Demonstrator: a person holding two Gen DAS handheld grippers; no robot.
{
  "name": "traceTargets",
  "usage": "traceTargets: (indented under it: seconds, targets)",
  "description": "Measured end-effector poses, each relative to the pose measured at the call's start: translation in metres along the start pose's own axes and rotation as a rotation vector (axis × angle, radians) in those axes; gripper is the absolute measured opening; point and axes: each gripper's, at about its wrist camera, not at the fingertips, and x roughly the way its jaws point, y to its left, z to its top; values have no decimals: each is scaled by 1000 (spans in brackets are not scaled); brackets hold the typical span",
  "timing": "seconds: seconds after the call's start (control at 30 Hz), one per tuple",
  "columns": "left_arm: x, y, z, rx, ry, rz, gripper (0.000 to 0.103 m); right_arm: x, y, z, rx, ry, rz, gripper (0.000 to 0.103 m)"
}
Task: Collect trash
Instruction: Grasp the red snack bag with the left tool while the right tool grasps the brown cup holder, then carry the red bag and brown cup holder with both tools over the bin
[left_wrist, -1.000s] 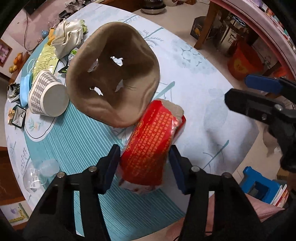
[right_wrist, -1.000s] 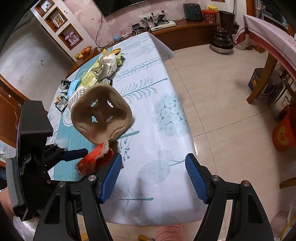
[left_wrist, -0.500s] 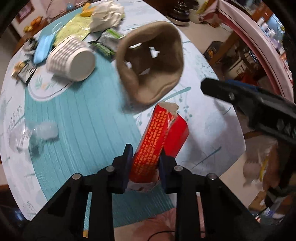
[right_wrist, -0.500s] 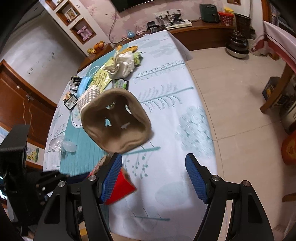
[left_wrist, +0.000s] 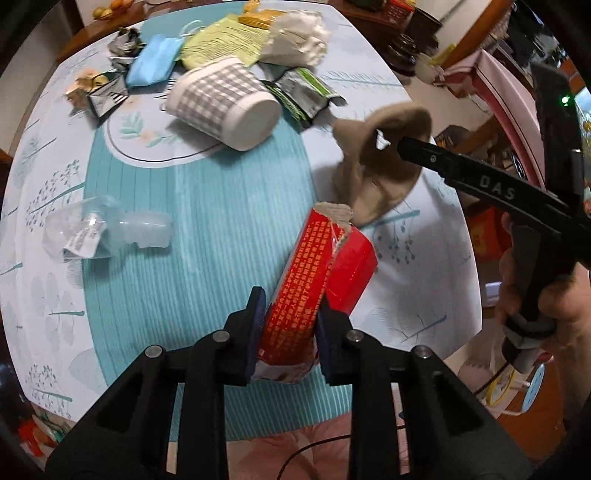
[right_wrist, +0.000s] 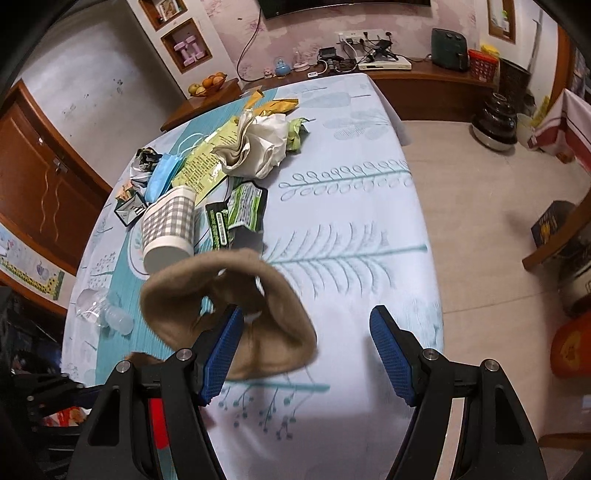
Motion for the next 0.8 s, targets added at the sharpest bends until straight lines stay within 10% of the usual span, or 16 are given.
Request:
traceTargets:
  seconds: [0.17, 0.27, 0.8]
  targets:
    - [-9, 8, -2, -37, -18, 13, 22, 13, 3, 0, 2, 38, 22, 28]
    - [-14, 14, -5, -60, -30, 21, 22, 13, 7, -9, 3, 47, 24, 18]
    - [-62, 29, -59, -24, -100, -25, 22, -82, 48, -104, 85, -32, 18, 11]
